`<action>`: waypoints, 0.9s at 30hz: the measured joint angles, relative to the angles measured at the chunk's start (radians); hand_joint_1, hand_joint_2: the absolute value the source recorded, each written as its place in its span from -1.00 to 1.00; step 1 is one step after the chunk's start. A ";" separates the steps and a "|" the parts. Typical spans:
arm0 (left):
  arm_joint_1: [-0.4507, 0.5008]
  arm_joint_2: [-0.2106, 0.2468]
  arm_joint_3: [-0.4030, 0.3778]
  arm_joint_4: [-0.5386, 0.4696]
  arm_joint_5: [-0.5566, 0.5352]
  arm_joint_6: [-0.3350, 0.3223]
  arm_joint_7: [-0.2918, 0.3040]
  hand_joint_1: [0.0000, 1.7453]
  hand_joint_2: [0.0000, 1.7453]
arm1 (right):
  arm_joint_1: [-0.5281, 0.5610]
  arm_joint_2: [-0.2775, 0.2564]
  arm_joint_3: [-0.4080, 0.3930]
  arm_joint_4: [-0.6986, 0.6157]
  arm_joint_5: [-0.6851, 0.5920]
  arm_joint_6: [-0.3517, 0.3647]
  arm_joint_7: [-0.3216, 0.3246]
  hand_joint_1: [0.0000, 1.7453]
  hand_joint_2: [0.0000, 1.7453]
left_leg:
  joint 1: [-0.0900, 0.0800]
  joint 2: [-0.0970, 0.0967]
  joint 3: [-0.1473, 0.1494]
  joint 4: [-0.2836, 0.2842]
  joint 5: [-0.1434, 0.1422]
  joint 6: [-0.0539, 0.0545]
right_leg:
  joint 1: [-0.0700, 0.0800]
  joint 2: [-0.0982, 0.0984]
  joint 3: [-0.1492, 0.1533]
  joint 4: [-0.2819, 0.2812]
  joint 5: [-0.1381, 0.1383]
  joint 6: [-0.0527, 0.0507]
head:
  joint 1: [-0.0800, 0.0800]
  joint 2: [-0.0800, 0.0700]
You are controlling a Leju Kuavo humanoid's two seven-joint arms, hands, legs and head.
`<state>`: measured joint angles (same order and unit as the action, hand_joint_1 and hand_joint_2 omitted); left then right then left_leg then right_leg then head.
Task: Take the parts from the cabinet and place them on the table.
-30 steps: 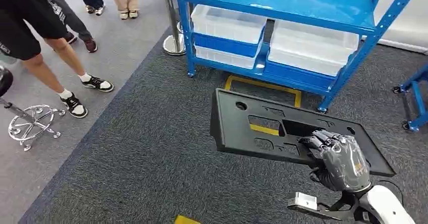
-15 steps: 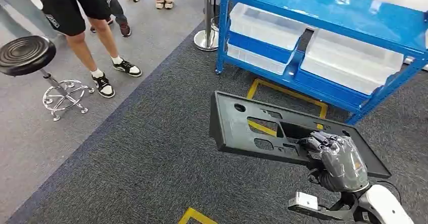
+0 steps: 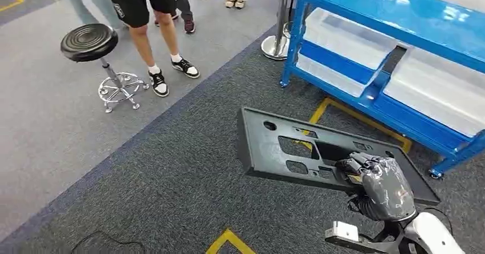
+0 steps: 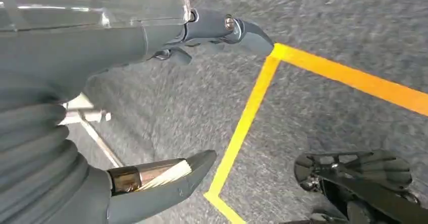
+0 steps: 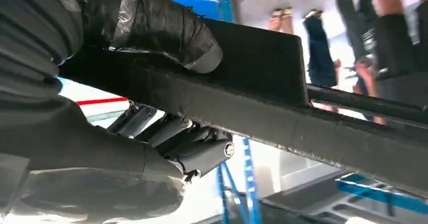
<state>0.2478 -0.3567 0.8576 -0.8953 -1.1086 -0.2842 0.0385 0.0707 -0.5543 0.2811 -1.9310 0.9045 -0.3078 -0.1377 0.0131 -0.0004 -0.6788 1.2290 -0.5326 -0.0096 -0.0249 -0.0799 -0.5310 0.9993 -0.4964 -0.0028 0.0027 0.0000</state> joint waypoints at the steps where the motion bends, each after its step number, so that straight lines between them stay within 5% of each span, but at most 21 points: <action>1: 0.000 0.000 0.000 0.000 -0.001 0.000 0.000 -1.00 1.00 | 0.002 0.000 0.000 0.000 0.001 0.000 0.000 1.00 1.00 | 0.000 0.015 0.051 -0.089 0.039 0.000 | -0.002 -0.012 0.002 0.003 -0.003 0.004 | 0.000 0.000; 2: 0.000 0.000 0.000 0.000 -0.001 0.000 0.000 -1.00 1.00 | 0.005 0.000 0.000 -0.001 0.002 -0.002 0.000 1.00 1.00 | 0.000 0.054 0.105 -0.180 0.068 0.003 | -0.001 -0.024 0.004 0.007 -0.007 0.010 | 0.000 0.000; 3: -0.003 0.000 0.000 0.000 -0.002 0.000 0.000 -1.00 1.00 | 0.010 0.000 0.000 -0.003 0.002 -0.003 0.000 1.00 1.00 | -0.011 0.081 0.114 -0.207 0.051 0.010 | 0.006 -0.033 0.003 0.012 -0.012 0.019 | -0.001 0.000; 7: 0.001 0.000 0.002 0.000 -0.003 0.001 -0.001 -1.00 1.00 | 0.012 0.000 0.000 -0.010 0.002 -0.005 0.000 1.00 1.00 | -0.014 0.029 0.102 -0.213 0.064 0.041 | 0.004 -0.068 0.012 0.006 -0.010 0.041 | 0.002 0.000; 9: 0.000 -0.001 0.003 -0.001 -0.007 0.001 -0.001 -1.00 1.00 | 0.019 0.000 0.000 -0.011 0.005 -0.009 -0.002 1.00 1.00 | -0.007 0.010 0.110 -0.224 0.076 0.057 | -0.005 0.034 -0.004 0.052 -0.057 0.049 | 0.003 0.000; 10: -0.002 -0.001 0.005 -0.001 -0.012 0.001 -0.002 -1.00 1.00 | 0.025 0.000 0.000 -0.011 0.008 -0.011 -0.002 1.00 1.00 | -0.008 0.001 0.107 -0.224 0.078 0.061 | -0.005 0.061 -0.034 0.118 -0.099 0.047 | 0.004 0.000; 12: -0.006 -0.001 0.009 -0.002 -0.026 -0.007 -0.005 -1.00 1.00 | 0.037 0.000 0.000 -0.011 0.019 -0.013 -0.003 1.00 1.00 | -0.014 -0.027 0.101 -0.223 0.081 0.065 | -0.003 0.076 -0.114 0.281 -0.167 0.046 | 0.003 0.000; 13: -0.008 -0.001 0.013 -0.001 -0.028 -0.009 -0.007 -1.00 1.00 | 0.040 0.000 0.001 -0.011 0.020 -0.014 -0.003 1.00 1.00 | -0.016 -0.039 0.100 -0.221 0.081 0.066 | -0.002 0.077 -0.134 0.318 -0.170 0.044 | 0.003 0.000; 14: -0.008 -0.001 0.016 -0.002 -0.033 -0.010 -0.009 -1.00 1.00 | 0.042 0.000 0.003 -0.011 0.020 -0.014 -0.004 1.00 1.00 | -0.018 -0.055 0.100 -0.220 0.081 0.066 | -0.001 0.077 -0.132 0.310 -0.147 0.041 | 0.003 0.000; 16: -0.010 -0.001 0.028 -0.002 -0.045 -0.014 -0.015 -1.00 1.00 | 0.043 0.000 0.004 -0.011 0.023 -0.020 -0.004 1.00 1.00 | -0.019 -0.087 0.101 -0.213 0.081 0.065 | 0.003 0.088 -0.067 0.165 -0.052 0.031 | 0.003 0.000; 17: -0.012 -0.001 0.032 -0.002 -0.050 -0.018 -0.019 -1.00 1.00 | 0.043 0.000 0.004 -0.011 0.026 -0.023 -0.004 1.00 1.00 | -0.019 -0.099 0.101 -0.210 0.080 0.064 | 0.003 0.115 -0.031 0.083 -0.010 0.026 | 0.003 0.000; 18: -0.014 -0.001 0.036 -0.002 -0.057 -0.021 -0.021 -1.00 1.00 | 0.043 0.000 0.004 -0.010 0.030 -0.024 -0.004 1.00 1.00 | -0.018 -0.108 0.096 -0.209 0.081 0.061 | 0.001 0.173 -0.012 0.040 -0.016 0.017 | 0.003 0.000; 22: -0.017 -0.001 0.063 -0.002 -0.085 -0.027 -0.034 -1.00 1.00 | 0.034 0.000 0.008 -0.011 0.036 -0.024 -0.003 1.00 1.00 | -0.012 -0.161 0.076 -0.210 0.095 0.035 | 0.010 0.138 -0.012 0.023 -0.008 0.011 | 0.003 0.000; 23: -0.019 -0.001 0.072 -0.003 -0.090 -0.027 -0.036 -1.00 1.00 | 0.030 0.001 0.009 -0.011 0.036 -0.024 -0.003 1.00 1.00 | -0.015 -0.159 0.074 -0.201 0.089 0.032 | -0.006 0.120 -0.005 0.007 0.000 0.001 | 0.003 0.000; 24: -0.020 -0.001 0.079 -0.003 -0.093 -0.027 -0.038 -1.00 1.00 | 0.027 0.001 0.010 -0.010 0.036 -0.024 -0.003 1.00 1.00 | -0.021 -0.087 0.062 -0.173 0.067 0.027 | 0.001 0.106 0.000 0.001 0.002 -0.002 | 0.002 0.000; 25: -0.026 0.000 0.082 -0.003 -0.097 -0.027 -0.039 -1.00 1.00 | 0.026 0.002 0.010 -0.011 0.036 -0.024 -0.003 1.00 1.00 | -0.019 -0.047 0.034 -0.118 0.029 0.021 | 0.002 0.088 0.000 0.001 0.001 -0.011 | -0.002 0.000; 27: -0.031 0.000 0.089 -0.003 -0.103 -0.028 -0.043 -1.00 1.00 | 0.025 0.002 0.013 -0.008 0.036 -0.024 -0.003 1.00 1.00 | -0.013 -0.016 -0.036 0.028 -0.044 0.013 | 0.007 0.056 -0.001 0.002 0.000 -0.012 | -0.002 0.000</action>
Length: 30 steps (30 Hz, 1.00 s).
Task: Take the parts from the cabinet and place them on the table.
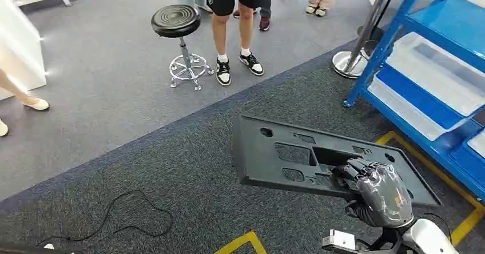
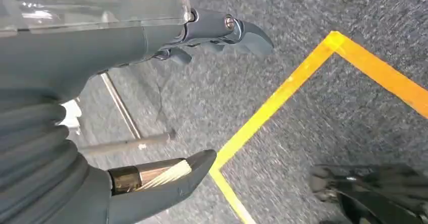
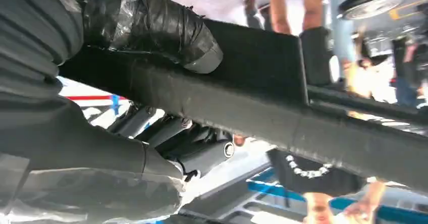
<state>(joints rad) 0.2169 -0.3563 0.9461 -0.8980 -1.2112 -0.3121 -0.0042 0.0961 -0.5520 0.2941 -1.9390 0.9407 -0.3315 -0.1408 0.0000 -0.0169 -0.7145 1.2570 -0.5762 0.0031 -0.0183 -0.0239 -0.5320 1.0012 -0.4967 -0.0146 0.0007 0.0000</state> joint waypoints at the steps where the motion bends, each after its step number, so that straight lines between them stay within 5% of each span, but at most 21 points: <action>1: -0.001 0.000 0.001 0.000 -0.006 0.000 -0.005 -1.00 1.00 | -0.001 0.001 0.004 0.002 0.000 0.000 0.000 1.00 1.00 | 0.003 0.003 -0.024 0.052 -0.016 -0.004 | 0.000 -0.017 -0.001 0.000 0.000 0.000 | 0.000 0.000; 2: -0.001 0.000 0.006 0.000 -0.013 0.000 -0.006 -1.00 1.00 | -0.004 0.003 0.008 0.003 0.000 0.000 0.000 1.00 1.00 | 0.006 0.006 -0.025 0.061 -0.008 -0.007 | 0.000 -0.034 -0.001 0.000 -0.001 0.001 | 0.000 0.000; 4: -0.003 0.000 0.017 0.000 -0.024 0.000 -0.011 -1.00 1.00 | -0.010 0.005 0.011 0.007 0.000 0.000 0.000 1.00 1.00 | 0.010 0.019 0.044 -0.055 0.058 -0.009 | -0.001 -0.061 0.002 0.002 -0.004 0.006 | 0.000 0.000; 5: -0.003 0.000 0.020 0.000 -0.029 0.000 -0.013 -1.00 1.00 | -0.011 0.006 0.012 0.008 0.000 -0.001 0.000 1.00 1.00 | 0.011 0.039 0.101 -0.152 0.097 -0.008 | -0.002 -0.073 0.005 0.003 -0.007 0.011 | -0.001 0.000; 6: -0.006 0.000 0.024 0.000 -0.034 0.000 -0.016 -1.00 1.00 | -0.012 0.006 0.012 0.008 0.000 -0.001 0.001 1.00 1.00 | 0.009 0.091 0.143 -0.227 0.105 -0.005 | 0.001 -0.085 0.008 0.006 -0.011 0.017 | 0.000 0.000; 7: -0.010 0.000 0.027 0.000 -0.039 0.000 -0.018 -1.00 1.00 | -0.012 0.006 0.013 0.008 0.000 -0.002 0.002 1.00 1.00 | 0.001 0.104 0.147 -0.234 0.101 0.004 | 0.007 -0.095 0.009 0.010 -0.015 0.024 | 0.000 0.000; 11: -0.012 0.000 0.055 0.000 -0.050 0.000 -0.023 -1.00 1.00 | -0.014 0.006 0.015 0.007 0.001 -0.006 0.003 1.00 1.00 | -0.001 0.046 0.141 -0.247 0.114 0.034 | 0.002 -0.128 0.016 0.004 -0.018 0.046 | 0.002 0.000; 13: -0.014 -0.001 0.060 0.000 -0.054 0.001 -0.024 -1.00 1.00 | -0.011 0.005 0.016 0.007 0.001 -0.013 0.004 1.00 1.00 | 0.002 0.028 0.143 -0.254 0.122 0.046 | -0.006 -0.015 -0.005 0.064 -0.069 0.050 | 0.003 0.000; 14: -0.017 -0.002 0.063 0.000 -0.055 0.001 -0.024 -1.00 1.00 | -0.009 0.005 0.016 0.008 0.001 -0.014 0.004 1.00 1.00 | 0.002 0.017 0.141 -0.254 0.124 0.048 | -0.006 0.010 -0.044 0.147 -0.115 0.049 | 0.005 0.000; 16: -0.020 -0.002 0.067 0.000 -0.056 0.001 -0.024 -1.00 1.00 | -0.003 0.005 0.016 0.009 0.001 -0.014 0.005 1.00 1.00 | -0.003 -0.012 0.139 -0.253 0.124 0.049 | -0.004 0.021 -0.122 0.299 -0.168 0.049 | 0.005 0.000; 18: -0.020 -0.002 0.068 0.000 -0.056 0.000 -0.024 -1.00 1.00 | -0.002 0.005 0.018 0.009 0.001 -0.014 0.005 1.00 1.00 | -0.006 -0.044 0.140 -0.249 0.124 0.050 | -0.003 0.023 -0.129 0.292 -0.126 0.043 | 0.005 0.000; 20: -0.021 -0.002 0.071 0.000 -0.057 0.000 -0.024 -1.00 1.00 | -0.002 0.005 0.018 0.009 0.001 -0.014 0.006 1.00 1.00 | -0.007 -0.074 0.143 -0.244 0.123 0.048 | -0.003 0.040 -0.066 0.140 -0.030 0.034 | 0.005 0.000; 21: -0.023 -0.002 0.072 0.000 -0.057 0.000 -0.025 -1.00 1.00 | -0.002 0.005 0.018 0.008 0.001 -0.015 0.006 1.00 1.00 | -0.006 -0.087 0.142 -0.242 0.122 0.047 | -0.004 0.078 -0.031 0.057 0.011 0.030 | 0.005 0.000; 22: -0.026 -0.003 0.073 0.001 -0.060 0.000 -0.025 -1.00 1.00 | 0.000 0.005 0.018 0.008 0.001 -0.015 0.009 1.00 1.00 | -0.009 -0.097 0.136 -0.237 0.121 0.044 | -0.004 0.117 -0.022 0.033 -0.004 0.026 | 0.004 0.000; 24: -0.026 -0.003 0.076 0.001 -0.067 -0.002 -0.029 -1.00 1.00 | 0.001 0.005 0.018 0.008 0.003 -0.015 0.011 1.00 1.00 | -0.002 -0.121 0.124 -0.235 0.126 0.034 | 0.001 0.095 -0.024 0.024 0.000 0.028 | 0.004 0.000; 26: -0.022 -0.003 0.086 0.001 -0.072 -0.005 -0.031 -1.00 1.00 | -0.004 0.005 0.020 0.007 0.007 -0.015 0.012 1.00 1.00 | 0.000 -0.149 0.115 -0.242 0.132 0.018 | 0.003 0.071 -0.018 0.014 0.006 0.019 | 0.004 0.000; 28: -0.023 -0.003 0.093 0.001 -0.078 -0.008 -0.034 -1.00 1.00 | -0.006 0.006 0.020 0.007 0.012 -0.015 0.012 1.00 1.00 | -0.006 -0.042 0.099 -0.192 0.093 0.013 | -0.002 0.043 -0.009 -0.001 0.012 0.005 | 0.003 0.000; 30: -0.027 -0.001 0.093 0.001 -0.081 -0.010 -0.040 -1.00 1.00 | -0.007 0.007 0.021 0.008 0.015 -0.015 0.013 1.00 1.00 | 0.000 -0.002 0.022 -0.039 0.012 0.004 | 0.003 0.009 -0.008 -0.001 0.009 -0.002 | 0.003 0.000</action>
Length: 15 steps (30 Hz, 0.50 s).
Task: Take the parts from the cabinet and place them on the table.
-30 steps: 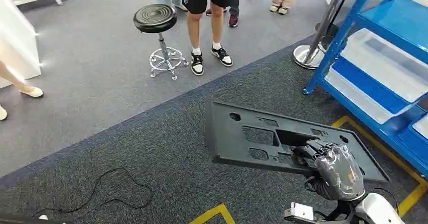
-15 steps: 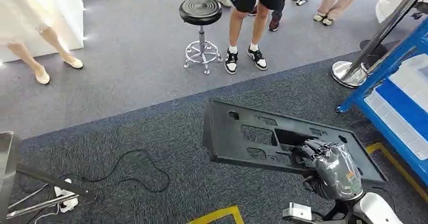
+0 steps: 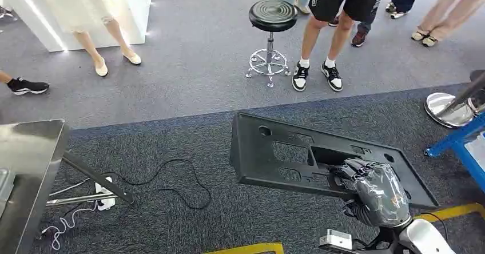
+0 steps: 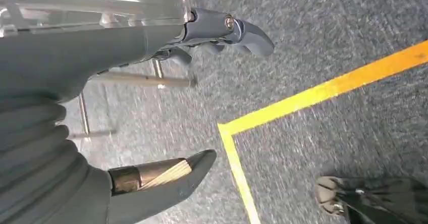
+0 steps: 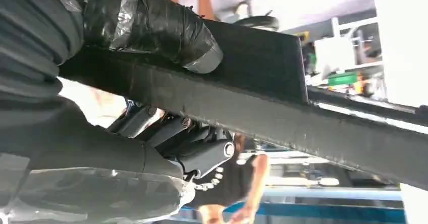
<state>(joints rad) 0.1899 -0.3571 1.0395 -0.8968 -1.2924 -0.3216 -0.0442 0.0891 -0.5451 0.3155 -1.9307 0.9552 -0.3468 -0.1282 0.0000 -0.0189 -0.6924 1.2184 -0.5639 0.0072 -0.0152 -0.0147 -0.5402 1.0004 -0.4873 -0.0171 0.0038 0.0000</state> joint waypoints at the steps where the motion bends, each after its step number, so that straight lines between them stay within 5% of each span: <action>1: -0.001 0.000 0.000 0.000 0.000 0.000 -0.003 -1.00 1.00 | 0.000 0.001 0.005 0.000 0.000 0.000 0.000 1.00 1.00 | 0.004 0.004 -0.038 0.076 -0.027 -0.005 | 0.001 -0.018 0.000 0.000 -0.001 0.000 | 0.000 0.000; 3: -0.001 0.001 0.003 0.000 -0.004 0.000 -0.003 -1.00 1.00 | 0.000 0.003 0.008 0.000 0.000 0.000 0.000 1.00 1.00 | 0.009 0.008 -0.042 0.088 -0.008 -0.011 | 0.002 -0.049 0.001 0.001 -0.004 0.002 | 0.000 0.000; 5: -0.002 0.001 0.006 0.001 -0.005 0.000 -0.003 -1.00 1.00 | 0.000 0.004 0.010 0.000 0.000 -0.002 0.000 1.00 1.00 | 0.013 0.031 0.038 -0.055 0.067 -0.013 | 0.000 -0.073 0.006 0.004 -0.010 0.008 | 0.000 0.000; 6: -0.002 0.001 0.006 0.000 -0.006 0.000 -0.003 -1.00 1.00 | 0.000 0.005 0.010 0.000 0.001 -0.002 0.000 1.00 1.00 | 0.012 0.063 0.091 -0.145 0.102 -0.010 | 0.000 -0.085 0.011 0.007 -0.015 0.013 | 0.000 0.000; 7: -0.004 0.001 0.007 0.001 -0.006 0.000 -0.003 -1.00 1.00 | 0.001 0.005 0.010 0.000 0.003 -0.002 0.002 1.00 1.00 | 0.005 0.120 0.112 -0.193 0.088 -0.005 | 0.004 -0.095 0.013 0.009 -0.020 0.020 | 0.000 0.000; 11: -0.002 0.001 0.012 0.001 -0.008 0.001 -0.004 -1.00 1.00 | -0.004 0.006 0.014 0.000 0.003 -0.001 0.006 1.00 1.00 | -0.005 0.061 0.103 -0.197 0.100 0.023 | 0.006 -0.137 0.022 0.007 -0.023 0.043 | 0.001 0.000; 12: -0.002 0.001 0.015 0.001 -0.009 0.001 -0.004 -1.00 1.00 | -0.005 0.006 0.014 0.000 0.003 -0.001 0.008 1.00 1.00 | 0.003 0.048 0.114 -0.210 0.108 0.033 | 0.000 -0.130 0.022 0.010 -0.033 0.051 | 0.001 0.000; 14: -0.005 -0.001 0.015 0.001 -0.010 0.001 -0.005 -1.00 1.00 | -0.008 0.006 0.015 0.000 0.003 -0.001 0.009 1.00 1.00 | 0.002 0.029 0.114 -0.214 0.113 0.042 | -0.007 -0.022 -0.009 0.092 -0.090 0.052 | 0.002 0.000; 15: -0.007 -0.001 0.015 0.001 -0.010 0.001 -0.005 -1.00 1.00 | -0.007 0.006 0.015 0.002 0.004 0.000 0.010 1.00 1.00 | 0.002 0.017 0.113 -0.214 0.115 0.045 | -0.006 0.001 -0.049 0.175 -0.130 0.052 | 0.003 0.000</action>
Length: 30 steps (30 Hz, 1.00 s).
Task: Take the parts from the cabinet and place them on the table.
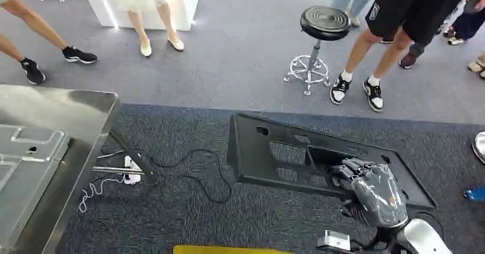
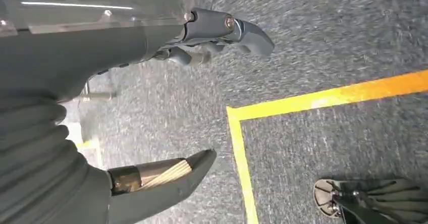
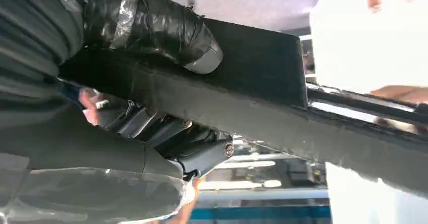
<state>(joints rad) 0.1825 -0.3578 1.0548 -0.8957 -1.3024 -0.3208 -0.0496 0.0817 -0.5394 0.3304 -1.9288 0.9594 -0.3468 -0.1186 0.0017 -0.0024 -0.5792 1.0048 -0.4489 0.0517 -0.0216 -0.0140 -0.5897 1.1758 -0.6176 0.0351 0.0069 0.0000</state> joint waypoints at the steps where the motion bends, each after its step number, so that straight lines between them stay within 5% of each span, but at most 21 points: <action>1: 0.000 0.000 0.000 0.000 -0.001 0.000 0.000 -1.00 1.00 | 0.000 0.000 0.002 0.004 0.001 0.001 0.000 1.00 1.00 | -0.003 -0.015 0.000 0.000 0.000 0.001 | 0.000 0.009 -0.043 0.084 -0.031 0.001 | -0.001 0.000; 2: -0.001 0.000 0.000 0.001 -0.001 0.000 -0.002 -1.00 1.00 | 0.000 0.000 0.004 0.007 0.002 0.002 0.000 1.00 1.00 | -0.005 -0.030 0.000 0.001 0.001 0.001 | 0.000 0.012 -0.071 0.135 -0.039 0.001 | -0.001 0.000; 3: -0.001 0.000 0.001 0.001 -0.001 0.000 -0.002 -1.00 1.00 | -0.001 0.000 0.007 0.010 0.002 0.003 0.001 1.00 1.00 | -0.006 -0.048 0.001 0.002 0.000 0.001 | 0.000 0.013 -0.079 0.138 -0.020 0.000 | -0.001 0.000; 6: -0.001 0.000 0.003 0.002 -0.002 0.000 -0.002 -1.00 1.00 | -0.012 0.000 0.015 0.015 0.009 0.011 0.001 1.00 1.00 | -0.007 -0.093 0.003 0.011 -0.001 -0.001 | 0.000 0.032 -0.001 -0.057 0.110 -0.010 | -0.001 0.000; 8: -0.003 -0.001 0.003 0.002 -0.002 0.000 -0.003 -1.00 1.00 | -0.020 0.001 0.020 0.017 0.011 0.012 0.001 1.00 1.00 | -0.011 -0.116 -0.008 0.022 -0.003 -0.008 | -0.004 0.117 0.033 -0.148 0.122 -0.017 | -0.001 0.000; 11: 0.004 0.000 0.006 0.003 -0.002 0.000 -0.003 -1.00 1.00 | -0.029 0.001 0.025 0.018 0.013 0.016 0.001 1.00 1.00 | 0.003 -0.157 -0.020 0.013 0.008 -0.029 | 0.007 0.077 0.033 -0.148 0.125 -0.024 | -0.001 0.000; 12: 0.005 0.000 0.008 0.003 -0.002 0.000 -0.003 -1.00 1.00 | -0.031 0.001 0.026 0.018 0.013 0.016 0.001 1.00 1.00 | -0.003 -0.167 -0.025 0.013 0.008 -0.037 | -0.002 0.064 0.036 -0.163 0.131 -0.033 | -0.002 0.000; 14: 0.002 0.000 0.008 0.003 -0.002 0.000 -0.003 -1.00 1.00 | -0.035 0.002 0.027 0.018 0.012 0.016 0.002 1.00 1.00 | -0.006 -0.057 -0.052 0.078 -0.044 -0.041 | 0.000 0.033 0.043 -0.174 0.137 -0.047 | -0.005 0.000; 15: 0.001 0.001 0.008 0.003 -0.002 0.000 -0.003 -1.00 1.00 | -0.035 0.002 0.027 0.018 0.012 0.017 0.002 1.00 1.00 | -0.003 -0.030 -0.084 0.148 -0.086 -0.045 | 0.002 0.016 0.043 -0.174 0.136 -0.049 | -0.005 0.000; 17: 0.001 0.002 0.006 0.003 -0.002 0.000 -0.005 -1.00 1.00 | -0.038 0.002 0.032 0.021 0.014 0.019 0.002 1.00 1.00 | 0.004 -0.012 -0.154 0.298 -0.150 -0.054 | 0.006 -0.020 0.043 -0.173 0.134 -0.052 | -0.005 0.000; 18: 0.001 0.002 0.007 0.003 -0.002 0.000 -0.005 -1.00 1.00 | -0.042 0.002 0.035 0.023 0.017 0.022 0.002 1.00 1.00 | 0.007 -0.009 -0.162 0.318 -0.146 -0.057 | 0.006 -0.036 0.044 -0.172 0.133 -0.051 | -0.005 0.000; 19: 0.002 0.002 0.007 0.003 -0.002 0.000 -0.005 -1.00 1.00 | -0.048 0.003 0.039 0.025 0.017 0.026 0.002 1.00 1.00 | 0.010 -0.006 -0.145 0.289 -0.121 -0.060 | 0.006 -0.050 0.045 -0.172 0.131 -0.049 | -0.005 0.000; 21: 0.003 0.002 0.007 0.003 0.000 0.001 -0.004 -1.00 1.00 | -0.061 0.004 0.047 0.028 0.017 0.034 0.006 1.00 1.00 | 0.013 0.015 -0.060 0.135 -0.043 -0.063 | 0.005 -0.074 0.049 -0.169 0.125 -0.043 | -0.005 0.000; 22: 0.003 0.002 0.007 0.003 0.001 0.002 -0.005 -1.00 1.00 | -0.068 0.005 0.050 0.029 0.017 0.036 0.008 1.00 1.00 | 0.013 0.055 -0.007 0.044 -0.011 -0.060 | 0.005 -0.086 0.053 -0.165 0.120 -0.038 | -0.005 0.000; 23: 0.001 0.002 0.007 0.003 0.002 0.002 -0.004 -1.00 1.00 | -0.073 0.006 0.052 0.031 0.017 0.037 0.010 1.00 1.00 | 0.001 0.080 0.006 0.020 -0.023 -0.053 | 0.012 -0.095 0.053 -0.159 0.114 -0.029 | -0.005 0.000; 27: 0.005 0.002 0.007 0.003 0.005 0.003 -0.003 -1.00 1.00 | -0.101 0.009 0.069 0.039 0.017 0.044 0.011 1.00 1.00 | -0.002 0.029 -0.007 0.011 -0.013 -0.024 | 0.009 -0.133 0.064 -0.165 0.113 -0.007 | -0.004 0.000; 28: 0.006 0.000 0.007 0.003 0.005 0.003 -0.003 -1.00 1.00 | -0.106 0.009 0.071 0.040 0.017 0.045 0.013 1.00 1.00 | 0.005 0.017 0.008 0.000 -0.007 -0.016 | 0.000 -0.107 0.066 -0.158 0.101 -0.001 | -0.004 0.000; 29: 0.003 -0.001 0.007 0.003 0.007 0.003 -0.003 -1.00 1.00 | -0.108 0.010 0.074 0.042 0.017 0.045 0.014 1.00 1.00 | 0.006 0.008 0.009 -0.003 -0.004 -0.009 | -0.001 -0.047 0.053 -0.123 0.072 -0.001 | -0.003 0.000; 30: 0.001 -0.001 0.007 0.003 0.008 0.004 -0.003 -1.00 1.00 | -0.109 0.010 0.076 0.043 0.017 0.046 0.014 1.00 1.00 | 0.005 -0.002 0.007 -0.003 -0.002 -0.006 | -0.003 -0.012 0.019 -0.051 0.031 -0.001 | -0.002 0.000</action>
<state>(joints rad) 0.1837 -0.3586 1.0616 -0.8923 -1.2947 -0.3170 -0.0523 -0.0269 -0.5299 0.4059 -1.8860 0.9766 -0.3010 -0.1045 0.0069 -0.0042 -0.5722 1.0022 -0.4511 0.0462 -0.0246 -0.0258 -0.5704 1.1244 -0.5865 0.0340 0.0053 0.0000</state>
